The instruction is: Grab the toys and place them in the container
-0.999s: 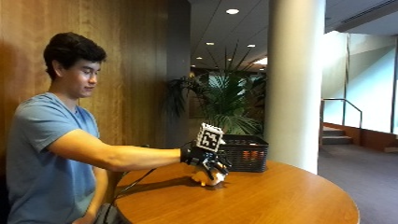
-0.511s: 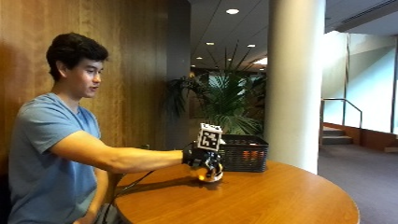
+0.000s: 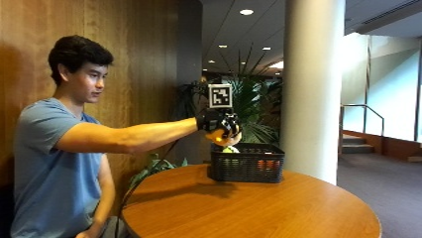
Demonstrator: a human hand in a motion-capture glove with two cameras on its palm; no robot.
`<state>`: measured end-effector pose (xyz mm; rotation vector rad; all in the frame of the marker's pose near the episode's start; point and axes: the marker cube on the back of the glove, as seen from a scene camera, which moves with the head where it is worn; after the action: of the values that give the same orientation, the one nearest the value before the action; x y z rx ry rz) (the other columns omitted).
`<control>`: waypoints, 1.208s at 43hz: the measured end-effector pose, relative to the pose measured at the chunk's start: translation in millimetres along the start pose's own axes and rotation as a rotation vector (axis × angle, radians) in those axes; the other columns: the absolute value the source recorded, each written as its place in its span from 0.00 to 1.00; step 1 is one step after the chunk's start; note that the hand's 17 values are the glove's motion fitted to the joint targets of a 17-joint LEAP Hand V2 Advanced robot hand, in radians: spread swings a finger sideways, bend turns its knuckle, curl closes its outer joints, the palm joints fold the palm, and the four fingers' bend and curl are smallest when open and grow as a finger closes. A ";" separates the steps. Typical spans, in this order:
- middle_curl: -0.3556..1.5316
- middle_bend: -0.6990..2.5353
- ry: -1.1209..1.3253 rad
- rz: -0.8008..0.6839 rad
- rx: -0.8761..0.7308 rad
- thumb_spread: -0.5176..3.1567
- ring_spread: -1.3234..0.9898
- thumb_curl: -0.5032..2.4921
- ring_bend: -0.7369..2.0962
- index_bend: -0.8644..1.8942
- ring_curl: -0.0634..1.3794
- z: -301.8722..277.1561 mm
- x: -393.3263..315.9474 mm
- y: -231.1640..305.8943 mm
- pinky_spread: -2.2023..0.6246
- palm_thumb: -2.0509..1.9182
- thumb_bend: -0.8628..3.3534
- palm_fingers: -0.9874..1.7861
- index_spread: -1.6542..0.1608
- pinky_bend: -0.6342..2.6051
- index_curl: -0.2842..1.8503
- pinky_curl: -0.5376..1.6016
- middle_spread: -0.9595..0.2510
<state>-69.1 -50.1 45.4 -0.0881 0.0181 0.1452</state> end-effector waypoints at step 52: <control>0.55 0.28 -0.097 -0.236 -0.040 0.48 0.45 0.37 0.63 0.37 0.47 -25.5 -178.2 -59.1 0.67 0.61 0.20 0.43 0.75 0.64 0.29 0.47 0.61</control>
<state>-237.1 -136.2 29.5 -0.1228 -0.0917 -0.0858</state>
